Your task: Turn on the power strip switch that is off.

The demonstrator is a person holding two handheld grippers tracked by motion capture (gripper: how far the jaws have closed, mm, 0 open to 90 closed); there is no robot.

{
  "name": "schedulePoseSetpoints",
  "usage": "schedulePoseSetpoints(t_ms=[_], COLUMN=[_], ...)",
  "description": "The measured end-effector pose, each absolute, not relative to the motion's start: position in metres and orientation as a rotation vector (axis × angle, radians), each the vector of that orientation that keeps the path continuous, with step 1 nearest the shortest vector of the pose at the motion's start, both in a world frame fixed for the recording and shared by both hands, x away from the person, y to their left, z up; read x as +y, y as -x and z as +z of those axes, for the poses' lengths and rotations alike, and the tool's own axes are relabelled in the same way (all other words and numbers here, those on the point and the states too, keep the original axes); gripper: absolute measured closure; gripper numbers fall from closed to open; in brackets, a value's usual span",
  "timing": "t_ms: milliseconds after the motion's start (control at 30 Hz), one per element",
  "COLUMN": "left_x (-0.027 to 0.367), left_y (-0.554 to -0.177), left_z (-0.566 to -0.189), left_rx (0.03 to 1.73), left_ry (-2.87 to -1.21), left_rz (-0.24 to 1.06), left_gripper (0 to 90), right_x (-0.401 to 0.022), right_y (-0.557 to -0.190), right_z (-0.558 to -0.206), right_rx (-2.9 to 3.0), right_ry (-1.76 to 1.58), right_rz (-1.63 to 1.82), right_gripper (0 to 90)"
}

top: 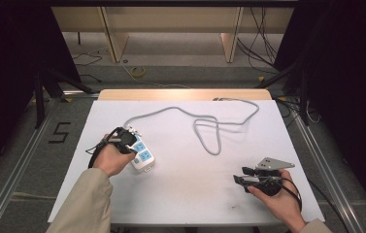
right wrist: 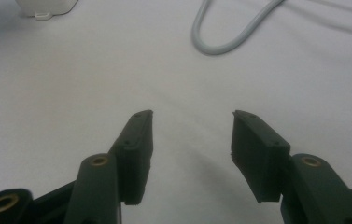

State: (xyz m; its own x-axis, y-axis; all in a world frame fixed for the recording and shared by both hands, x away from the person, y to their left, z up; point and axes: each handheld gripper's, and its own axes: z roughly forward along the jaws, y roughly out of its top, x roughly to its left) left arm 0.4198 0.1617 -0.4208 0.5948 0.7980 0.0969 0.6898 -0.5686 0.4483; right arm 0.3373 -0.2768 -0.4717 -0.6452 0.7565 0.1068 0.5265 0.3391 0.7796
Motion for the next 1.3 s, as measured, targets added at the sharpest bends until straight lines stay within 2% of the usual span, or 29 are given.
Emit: schedulePoseSetpoints(t_ms=[1300], left_x=[0.1516], left_y=[-0.4274], left_z=[-0.4262], left_rx=[1.194], left_ry=[-2.547], left_rz=[0.357], left_gripper=[89.7], right_x=[-0.2771], right_y=[-0.3374], right_z=[-0.4718], right_rx=[2.337], right_ry=[-1.151], right_rz=[1.194], right_gripper=[49.6])
